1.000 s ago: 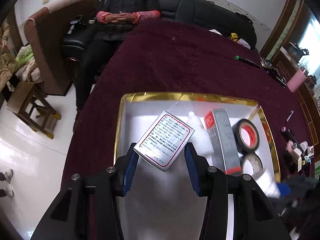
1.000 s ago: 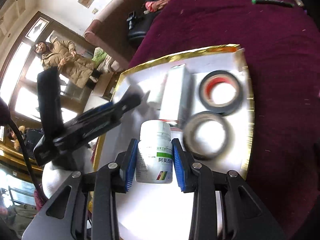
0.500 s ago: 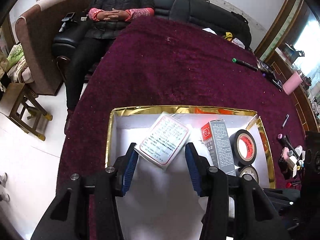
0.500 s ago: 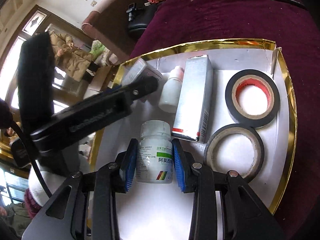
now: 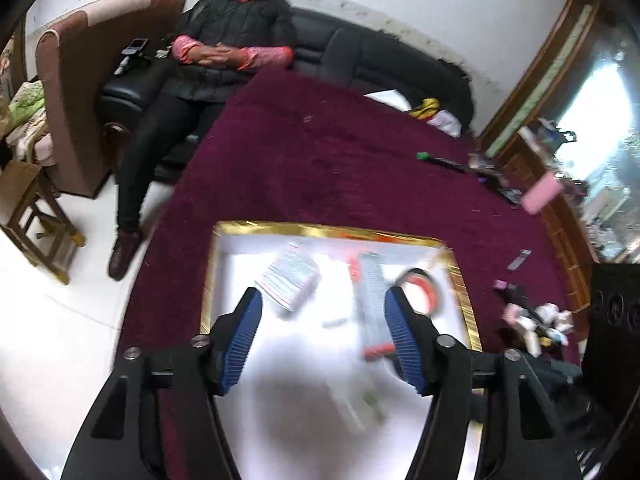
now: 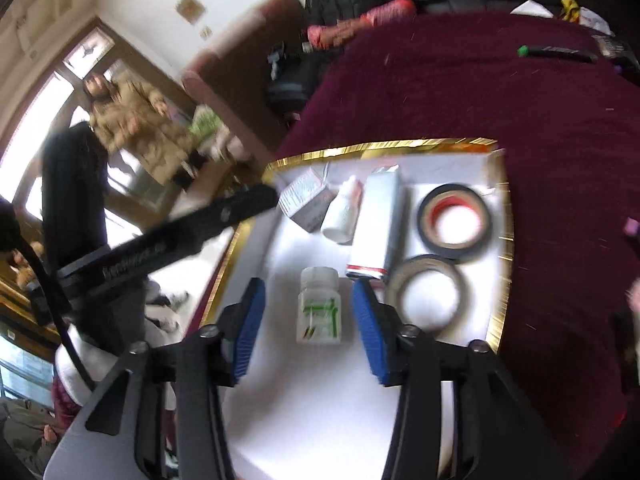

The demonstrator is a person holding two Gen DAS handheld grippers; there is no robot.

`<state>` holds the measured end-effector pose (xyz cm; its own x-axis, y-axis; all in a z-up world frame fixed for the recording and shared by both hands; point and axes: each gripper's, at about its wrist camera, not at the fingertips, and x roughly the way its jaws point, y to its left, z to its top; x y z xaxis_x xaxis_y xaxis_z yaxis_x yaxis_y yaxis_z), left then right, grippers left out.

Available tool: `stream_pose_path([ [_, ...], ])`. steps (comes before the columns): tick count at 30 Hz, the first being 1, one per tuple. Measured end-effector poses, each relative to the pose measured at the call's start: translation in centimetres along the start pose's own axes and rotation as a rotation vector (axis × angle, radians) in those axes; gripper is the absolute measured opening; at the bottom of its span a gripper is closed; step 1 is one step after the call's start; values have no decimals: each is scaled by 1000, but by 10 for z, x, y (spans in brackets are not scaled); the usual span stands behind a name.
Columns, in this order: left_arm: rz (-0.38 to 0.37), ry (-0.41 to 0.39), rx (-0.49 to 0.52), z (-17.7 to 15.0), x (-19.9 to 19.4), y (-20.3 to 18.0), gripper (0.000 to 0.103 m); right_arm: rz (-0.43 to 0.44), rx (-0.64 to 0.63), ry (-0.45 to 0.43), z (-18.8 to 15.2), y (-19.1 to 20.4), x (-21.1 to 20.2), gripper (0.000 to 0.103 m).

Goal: Organize objects
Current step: 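Release the white box and pill bottle into the tray with both grippers, then grasp a black marker with red cap using the right gripper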

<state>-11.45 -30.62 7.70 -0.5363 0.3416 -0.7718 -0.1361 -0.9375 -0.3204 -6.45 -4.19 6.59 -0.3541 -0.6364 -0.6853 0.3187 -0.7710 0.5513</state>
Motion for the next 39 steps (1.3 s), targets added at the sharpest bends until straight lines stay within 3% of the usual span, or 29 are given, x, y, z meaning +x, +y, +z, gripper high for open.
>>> stream_pose_path([
  [2, -33, -1, 32, -16, -9, -19, 62, 4, 11, -56, -9, -5, -29, 55],
  [7, -86, 3, 131, -72, -21, -71, 62, -6, 72, -146, -45, -42, -95, 55],
  [13, -200, -13, 102, -113, -34, -119, 62, -34, 281, -287, -92, -124, -172, 61],
  [19, -282, 61, 76, -132, -15, -162, 66, -66, 386, -338, -134, -176, -221, 63],
  [24, -280, 96, 68, -147, -2, -181, 66, -96, 395, -328, -141, -188, -225, 67],
  [31, -239, 103, 89, -160, -4, -188, 66, -292, 79, -107, -101, -163, -171, 66],
  [33, -248, 96, 71, -160, -9, -182, 66, -304, 16, -64, -90, -161, -154, 65],
  [37, -236, 61, 59, -156, -20, -172, 66, -358, -34, -39, -77, -163, -139, 64],
  [39, -228, 49, 56, -152, -22, -169, 66, -385, -54, -14, -76, -165, -133, 54],
])
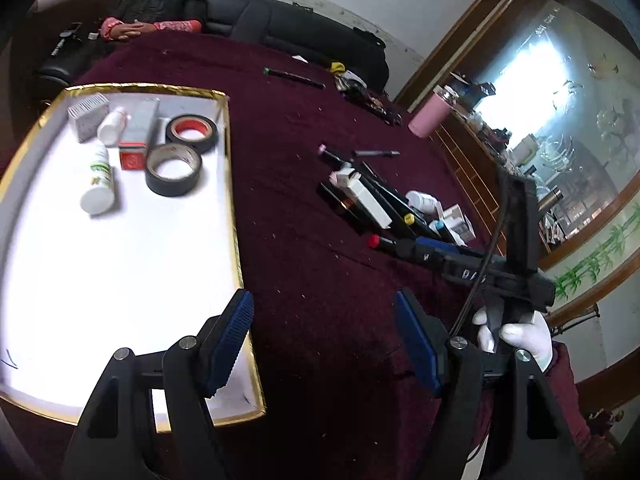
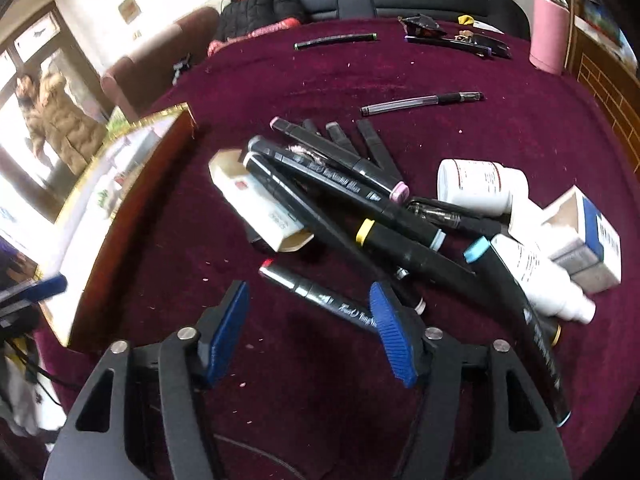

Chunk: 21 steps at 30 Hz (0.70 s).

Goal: Organize objects
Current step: 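Grasp a black marker with red cap using the right gripper, then grasp the black-and-gold lipstick tube with the left gripper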

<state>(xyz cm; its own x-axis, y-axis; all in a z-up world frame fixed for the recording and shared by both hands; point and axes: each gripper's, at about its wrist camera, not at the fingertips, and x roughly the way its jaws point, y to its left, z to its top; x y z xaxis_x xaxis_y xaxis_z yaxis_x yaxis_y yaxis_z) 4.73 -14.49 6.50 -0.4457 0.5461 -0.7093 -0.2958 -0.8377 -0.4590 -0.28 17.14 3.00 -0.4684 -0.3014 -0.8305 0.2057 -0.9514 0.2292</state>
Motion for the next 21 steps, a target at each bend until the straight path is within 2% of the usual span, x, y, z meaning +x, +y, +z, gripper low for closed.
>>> stream_pose_path([
  [2, 7, -8, 7, 4, 0, -1, 66, -50, -33, 36, -2, 2, 6, 38],
  [3, 5, -7, 5, 7, 1, -1, 66, -43, -34, 44, -5, 2, 6, 31],
  [6, 10, -9, 13, 20, 7, -5, 66, -72, -23, 70, -16, 1, 4, 15],
  [10, 13, 3, 36, 40, 23, -15, 66, -50, 18, 82, -41, -8, -12, 14],
  [16, 56, 105, 106, 68, 81, -40, 66, -2, 96, 72, -77, -29, -41, 14],
  [18, 183, 131, 124, 77, 106, -44, 66, 24, 119, 64, -80, -33, -44, 14],
  [21, 298, 172, 193, 83, 138, -49, 66, 41, 130, 56, -81, -35, -45, 14],
])
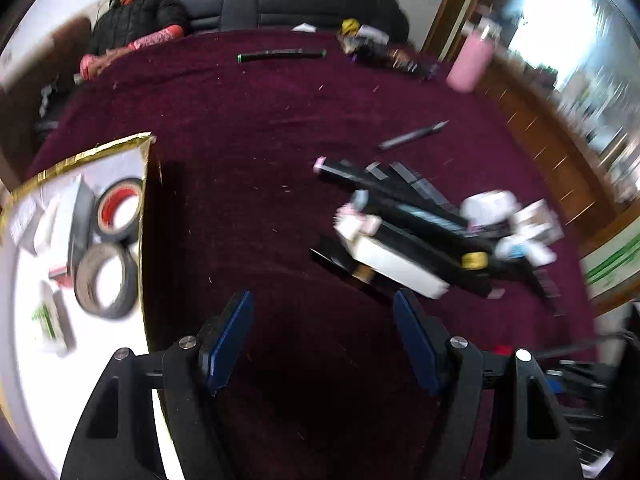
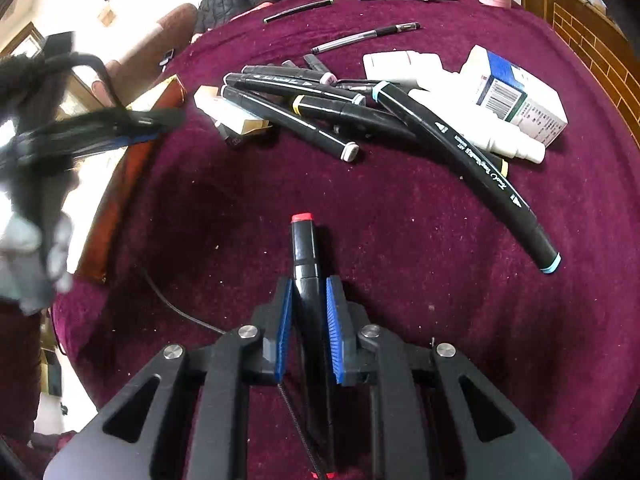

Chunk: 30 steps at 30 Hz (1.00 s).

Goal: Organize objects
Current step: 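Grasp the black-and-gold lipstick tube with the left gripper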

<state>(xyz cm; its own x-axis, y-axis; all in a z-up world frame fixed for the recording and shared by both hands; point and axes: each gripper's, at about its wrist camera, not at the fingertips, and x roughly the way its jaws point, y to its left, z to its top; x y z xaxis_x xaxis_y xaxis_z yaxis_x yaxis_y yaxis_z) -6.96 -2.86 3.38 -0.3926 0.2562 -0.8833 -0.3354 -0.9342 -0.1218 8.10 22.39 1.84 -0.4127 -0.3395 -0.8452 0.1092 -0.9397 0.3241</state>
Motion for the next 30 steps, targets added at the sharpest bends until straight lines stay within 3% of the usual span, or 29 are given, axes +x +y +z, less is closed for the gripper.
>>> stream_pose_path([
  [3, 35, 35, 18, 6, 19, -3, 66, 12, 3, -9, 0, -1, -1, 14],
  [9, 195, -15, 106, 25, 33, -22, 67, 57, 27, -21, -2, -8, -1, 14],
  [11, 233, 28, 170, 25, 45, -34, 67, 65, 31, -22, -3, -8, -1, 14],
  [12, 233, 56, 181, 21, 50, -37, 67, 64, 31, -23, -3, -8, -1, 14],
  [15, 229, 33, 182, 9, 45, -35, 67, 66, 30, -24, -3, -7, -2, 14],
  [21, 93, 85, 122, -17, 28, -4, 67, 67, 12, -31, -5, -4, -3, 14],
  [28, 106, 74, 157, -15, 27, -10, 66, 21, -11, -22, -3, 5, -1, 19],
  [30, 105, 51, 191, -13, 27, -16, 59, 13, -14, -18, -2, 6, 0, 21],
])
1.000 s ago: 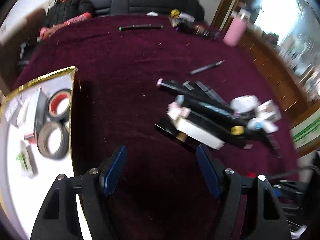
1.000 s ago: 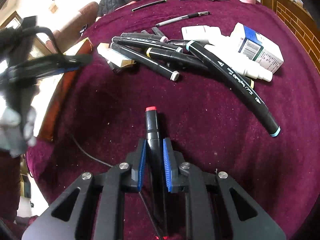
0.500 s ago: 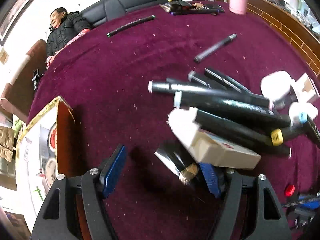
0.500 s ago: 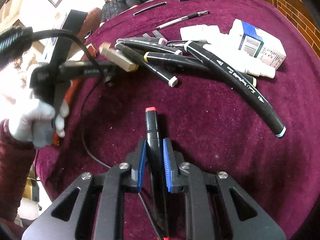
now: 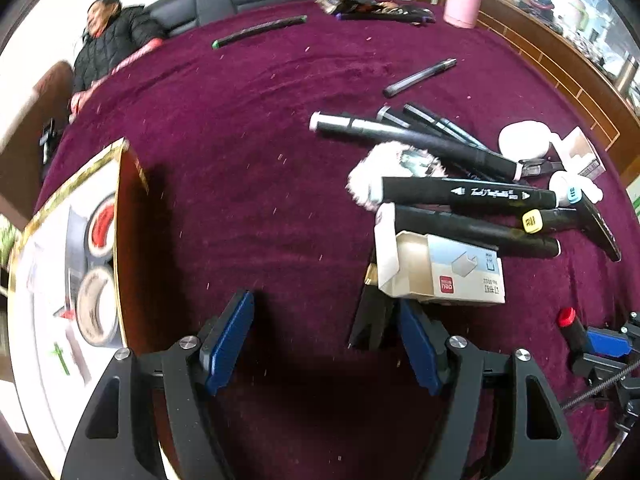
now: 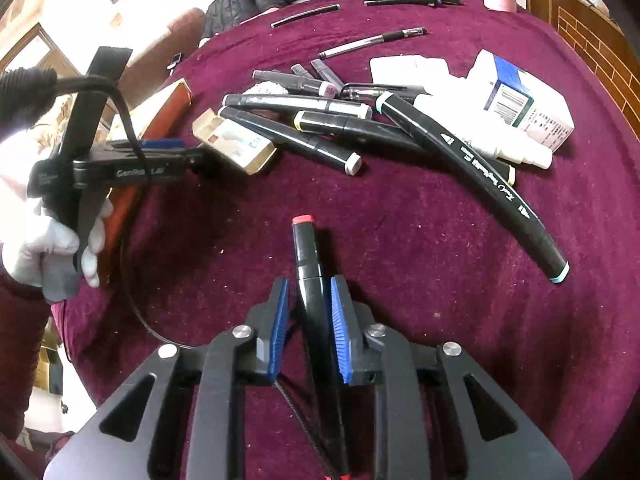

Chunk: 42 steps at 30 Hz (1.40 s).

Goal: Organize objects
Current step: 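Grasp the black-and-gold lipstick tube with the left gripper, then carry the lipstick tube and red-capped marker over the tray with both grippers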

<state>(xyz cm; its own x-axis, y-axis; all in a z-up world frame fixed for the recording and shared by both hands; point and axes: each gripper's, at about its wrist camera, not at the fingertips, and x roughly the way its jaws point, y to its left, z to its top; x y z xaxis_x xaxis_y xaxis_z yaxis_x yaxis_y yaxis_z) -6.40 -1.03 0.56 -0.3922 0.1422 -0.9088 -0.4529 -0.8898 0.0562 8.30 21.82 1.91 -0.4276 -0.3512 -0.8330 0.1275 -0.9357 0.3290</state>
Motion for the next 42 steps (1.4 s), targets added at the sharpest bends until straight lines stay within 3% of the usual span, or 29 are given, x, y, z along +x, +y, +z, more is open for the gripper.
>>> stream_pose_path([
  [1, -14, -11, 19, 1, 0, -2, 46, -1, -1, 4, 1, 1, 1, 23],
  [2, -34, -23, 47, 1, -1, -6, 40, -2, -4, 6, 2, 2, 1, 26],
  [4, -56, -26, 81, 1, -2, -14, 19, -8, -15, 9, 3, 6, 2, 31],
  [5, -64, -23, 88, 1, -3, -17, 15, -10, -18, 9, 2, 7, 2, 33],
  [10, -66, -35, 40, -5, -10, -14, 14, -70, -60, 18, 1, 17, 4, 32],
  [12, -84, -54, 6, -13, -17, -7, 14, -122, -76, 15, 2, 19, 6, 19],
  [14, -103, -84, -24, -20, -26, 0, 14, -154, -83, 7, 2, 19, 7, 14],
  [20, -175, -190, -89, -52, -74, 16, 14, -107, -23, -48, 2, 12, -9, 13],
  [25, -210, -253, -138, -77, -105, 37, 14, -36, -48, -120, 5, 32, -35, 14],
  [29, -190, -314, -198, -101, -130, 66, 14, -3, -116, -199, 13, 65, -52, 14],
  [32, -153, -346, -249, -113, -141, 93, 14, -28, -188, -240, 28, 95, -50, 14],
  [42, -66, -335, -403, -141, -133, 184, 14, 108, -297, -177, 90, 185, 16, 14],
])
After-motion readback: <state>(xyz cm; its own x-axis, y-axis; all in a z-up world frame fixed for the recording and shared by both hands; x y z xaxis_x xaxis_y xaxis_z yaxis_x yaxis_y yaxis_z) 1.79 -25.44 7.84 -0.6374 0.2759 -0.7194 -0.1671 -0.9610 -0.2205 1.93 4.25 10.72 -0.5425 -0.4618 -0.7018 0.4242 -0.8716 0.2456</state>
